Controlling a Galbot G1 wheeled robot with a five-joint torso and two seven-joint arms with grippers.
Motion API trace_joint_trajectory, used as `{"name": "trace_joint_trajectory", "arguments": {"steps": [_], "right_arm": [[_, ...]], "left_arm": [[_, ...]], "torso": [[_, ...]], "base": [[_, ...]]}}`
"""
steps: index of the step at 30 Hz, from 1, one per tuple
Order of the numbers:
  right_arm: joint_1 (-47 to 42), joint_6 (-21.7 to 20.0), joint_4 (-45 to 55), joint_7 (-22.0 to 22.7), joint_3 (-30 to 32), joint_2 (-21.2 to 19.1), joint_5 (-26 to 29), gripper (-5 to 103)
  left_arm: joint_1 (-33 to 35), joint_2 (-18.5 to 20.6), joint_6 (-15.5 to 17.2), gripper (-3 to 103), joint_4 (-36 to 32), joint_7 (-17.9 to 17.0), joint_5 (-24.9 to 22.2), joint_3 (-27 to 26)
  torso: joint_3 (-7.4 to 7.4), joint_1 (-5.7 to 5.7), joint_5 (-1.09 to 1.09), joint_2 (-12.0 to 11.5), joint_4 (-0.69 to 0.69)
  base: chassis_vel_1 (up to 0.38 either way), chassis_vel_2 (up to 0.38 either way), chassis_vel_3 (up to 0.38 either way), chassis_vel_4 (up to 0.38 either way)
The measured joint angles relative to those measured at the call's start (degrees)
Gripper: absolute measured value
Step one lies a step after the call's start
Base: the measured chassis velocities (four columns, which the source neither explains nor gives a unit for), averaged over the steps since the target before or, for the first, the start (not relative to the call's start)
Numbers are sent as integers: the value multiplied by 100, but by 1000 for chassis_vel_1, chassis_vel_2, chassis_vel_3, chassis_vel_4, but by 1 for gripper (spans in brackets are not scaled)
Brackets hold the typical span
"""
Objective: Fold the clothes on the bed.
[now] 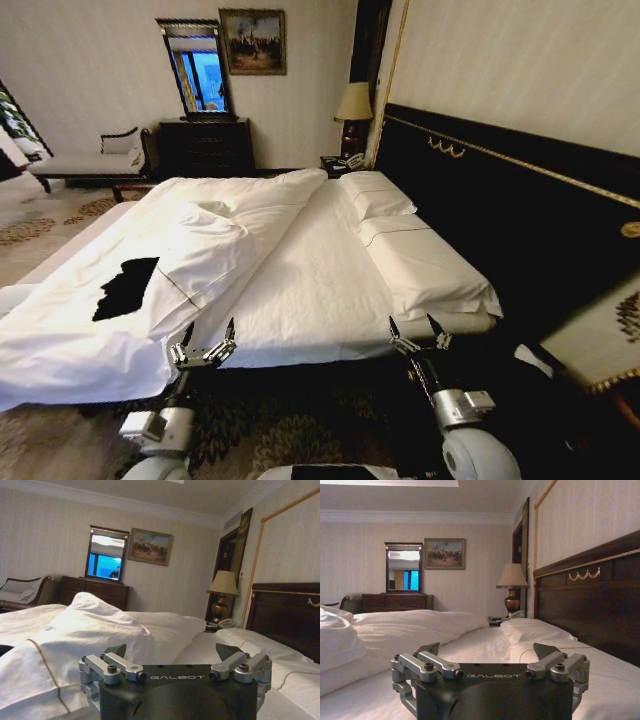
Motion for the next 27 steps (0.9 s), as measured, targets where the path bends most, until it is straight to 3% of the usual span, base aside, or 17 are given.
{"name": "trace_joint_trajectory", "arguments": {"steps": [27], "right_arm": [[8,251,-55,-121,11,18,-127,100]], "left_arm": [[19,-69,-8,100,15,-4,162,73]], "torso": [[1,3,0,-1,0]], "base": [[-122,123,121,-120]]}}
